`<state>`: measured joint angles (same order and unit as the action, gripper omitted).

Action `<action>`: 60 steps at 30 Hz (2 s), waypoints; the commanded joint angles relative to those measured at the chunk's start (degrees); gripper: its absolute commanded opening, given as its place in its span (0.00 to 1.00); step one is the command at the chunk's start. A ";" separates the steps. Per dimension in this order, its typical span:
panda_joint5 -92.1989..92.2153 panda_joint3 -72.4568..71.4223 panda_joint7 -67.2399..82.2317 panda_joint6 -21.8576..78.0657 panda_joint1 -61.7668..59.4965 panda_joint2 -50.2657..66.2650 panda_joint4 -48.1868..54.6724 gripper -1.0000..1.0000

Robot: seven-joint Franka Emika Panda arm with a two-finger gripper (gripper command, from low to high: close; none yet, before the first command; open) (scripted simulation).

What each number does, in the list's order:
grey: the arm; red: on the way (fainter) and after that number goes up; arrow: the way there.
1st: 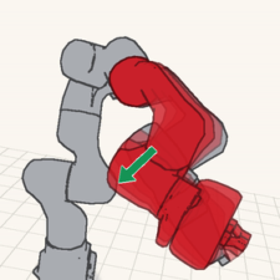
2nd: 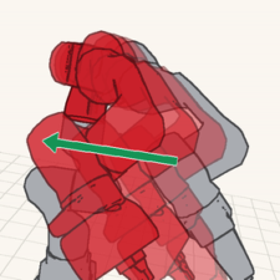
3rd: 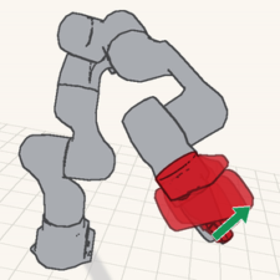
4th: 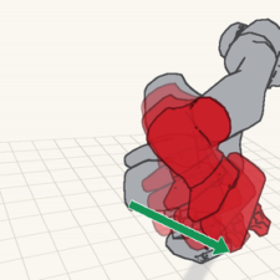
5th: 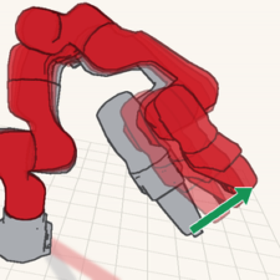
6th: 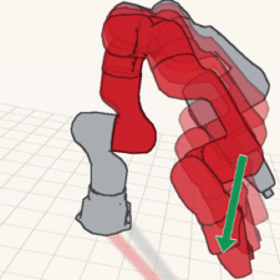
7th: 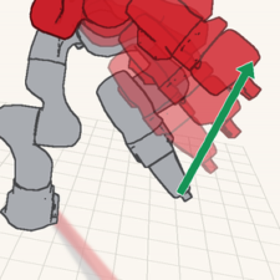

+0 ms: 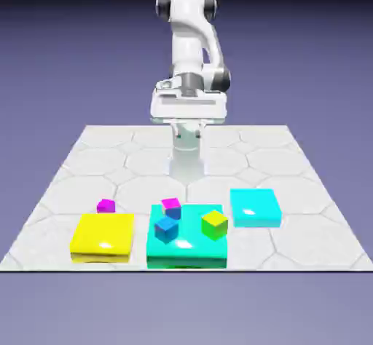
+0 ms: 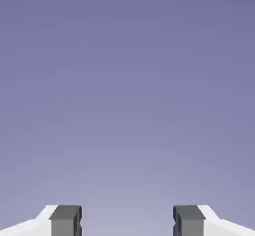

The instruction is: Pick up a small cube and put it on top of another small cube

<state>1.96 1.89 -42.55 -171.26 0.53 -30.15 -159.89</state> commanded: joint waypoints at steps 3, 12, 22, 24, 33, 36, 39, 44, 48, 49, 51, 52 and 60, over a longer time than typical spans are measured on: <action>4.87 4.71 -0.24 6.84 -0.39 6.23 2.76 0.50; 19.48 18.82 -0.95 27.36 -1.56 24.92 11.04 0.50; 35.71 34.50 -1.74 50.16 -2.86 45.69 20.24 0.50; 38.95 37.63 -1.90 54.73 -3.12 49.84 22.08 0.50; 53.56 51.75 -2.61 75.25 -4.29 68.53 30.35 0.50; 58.43 56.45 -2.85 82.09 -4.68 74.76 33.11 0.50; 60.86 58.80 -2.97 85.50 -4.87 77.87 34.49 0.50; 64.06 48.43 -2.36 76.60 -8.26 77.05 31.68 0.50; 63.49 50.26 -2.46 78.17 -7.66 77.20 32.17 0.00; 62.85 52.33 -2.59 79.95 -6.98 77.36 32.74 0.00; 61.57 56.48 -2.83 83.51 -5.63 77.68 33.86 0.00; 60.93 58.56 -2.95 85.29 -4.95 77.85 34.42 0.00; 48.00 42.43 -11.15 83.36 -5.53 64.93 35.81 0.00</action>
<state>50.08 44.33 -53.70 -87.90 -4.99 34.78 -124.09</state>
